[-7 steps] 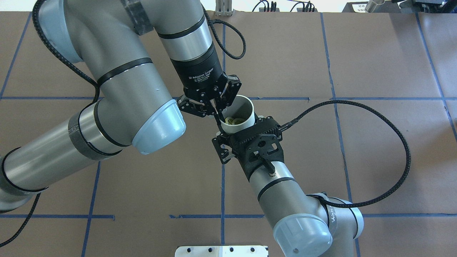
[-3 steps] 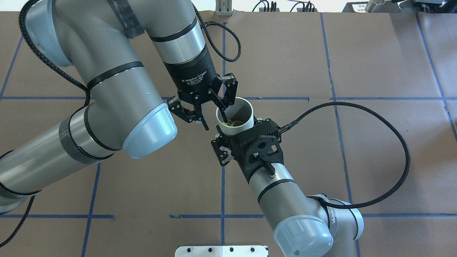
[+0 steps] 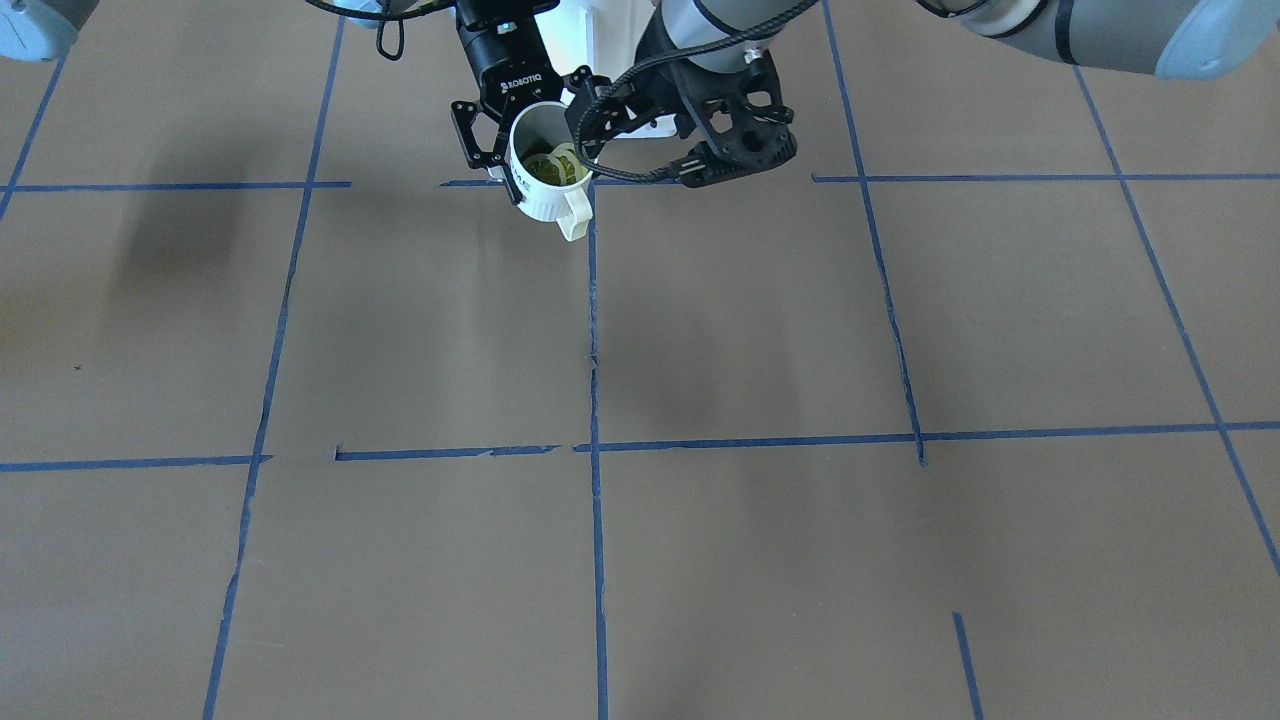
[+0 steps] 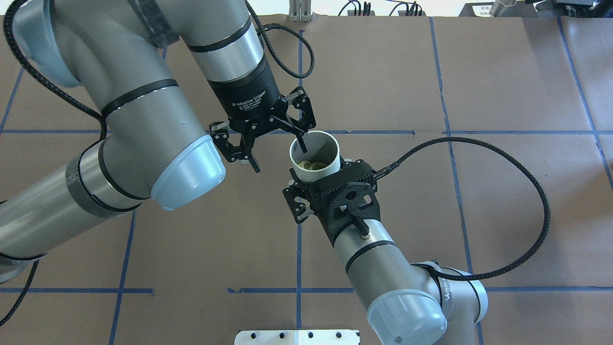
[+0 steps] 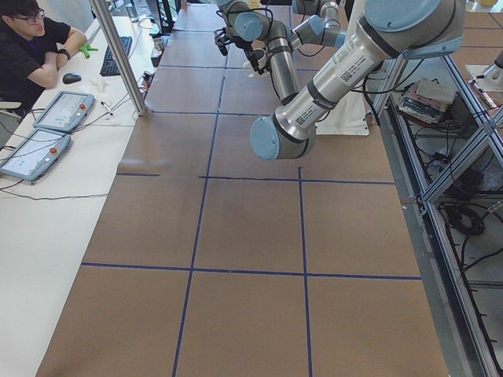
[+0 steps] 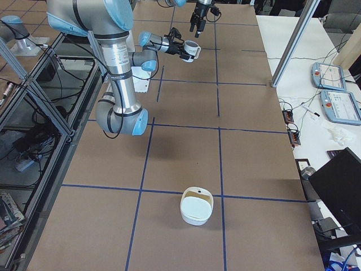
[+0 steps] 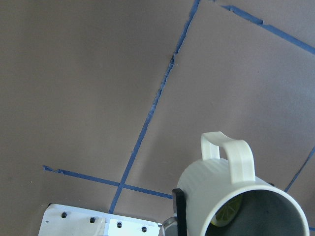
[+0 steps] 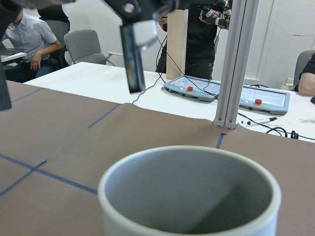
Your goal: Left arm hands cup to right arm to dump lemon
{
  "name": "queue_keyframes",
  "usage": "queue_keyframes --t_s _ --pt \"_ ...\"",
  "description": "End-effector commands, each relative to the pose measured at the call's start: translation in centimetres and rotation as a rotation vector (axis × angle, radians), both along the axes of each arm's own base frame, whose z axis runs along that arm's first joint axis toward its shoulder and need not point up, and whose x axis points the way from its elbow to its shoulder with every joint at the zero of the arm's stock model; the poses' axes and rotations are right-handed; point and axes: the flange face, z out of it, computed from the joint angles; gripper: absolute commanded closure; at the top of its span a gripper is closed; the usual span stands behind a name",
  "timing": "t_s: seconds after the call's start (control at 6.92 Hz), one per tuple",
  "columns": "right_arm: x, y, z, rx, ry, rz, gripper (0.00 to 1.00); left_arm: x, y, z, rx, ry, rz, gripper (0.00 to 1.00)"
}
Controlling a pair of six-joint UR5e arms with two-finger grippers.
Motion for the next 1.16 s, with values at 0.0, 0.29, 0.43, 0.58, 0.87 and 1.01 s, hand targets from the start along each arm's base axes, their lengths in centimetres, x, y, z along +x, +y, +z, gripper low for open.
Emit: queue_keyframes --t_s 0.0,0.29,0.43,0.58,0.87,1.01 --pt "1.0 -0.4 0.2 -0.025 -0.117 0.021 1.00 -5.2 -3.6 4.5 0.040 0.000 -0.029 0.00" --pt "2.4 -1.4 3.5 -0.137 -0.250 0.066 1.00 -8.6 -5.0 11.4 0.101 -0.031 -0.009 0.00" --pt "4.7 -2.2 5.1 -0.143 -0.241 0.093 1.00 -10.6 -4.4 16.2 0.158 -0.049 0.031 0.00" --pt "7.5 -2.3 7.2 -0.146 -0.212 0.110 1.00 -13.2 -4.8 19.5 0.223 -0.054 0.056 0.00" --pt "13.6 -1.8 13.4 -0.136 -0.257 0.126 1.00 -16.0 -5.4 23.8 0.329 -0.145 0.077 0.00" --pt "16.6 -1.5 17.3 -0.133 -0.263 0.131 1.00 -16.4 -4.9 26.1 0.363 -0.152 0.125 0.00"
